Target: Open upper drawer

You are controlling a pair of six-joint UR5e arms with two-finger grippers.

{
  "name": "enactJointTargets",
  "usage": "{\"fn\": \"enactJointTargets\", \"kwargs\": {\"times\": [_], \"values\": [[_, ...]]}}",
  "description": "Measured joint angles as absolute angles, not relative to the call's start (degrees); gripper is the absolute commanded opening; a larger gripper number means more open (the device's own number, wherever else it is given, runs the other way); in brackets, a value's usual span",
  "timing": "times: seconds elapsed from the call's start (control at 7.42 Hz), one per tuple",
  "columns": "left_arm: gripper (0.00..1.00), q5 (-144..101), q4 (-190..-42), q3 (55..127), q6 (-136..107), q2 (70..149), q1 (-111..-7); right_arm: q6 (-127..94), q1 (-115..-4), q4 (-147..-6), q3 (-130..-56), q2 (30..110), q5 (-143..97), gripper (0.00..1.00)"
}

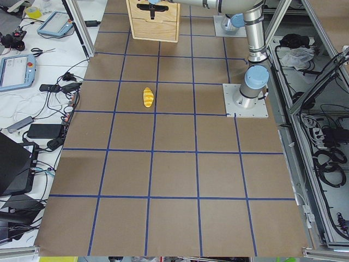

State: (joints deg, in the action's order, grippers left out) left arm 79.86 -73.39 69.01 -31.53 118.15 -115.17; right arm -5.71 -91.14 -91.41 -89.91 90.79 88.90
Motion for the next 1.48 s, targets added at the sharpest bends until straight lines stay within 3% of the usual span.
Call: {"fn": "enactJointTargets", "kwargs": {"times": [1.48], "values": [[1.0,78.6,-73.6,69.4,-31.5,119.7,-115.2,-5.7,-91.1,-91.4,-89.9,90.8,88.9,1.0]]}}
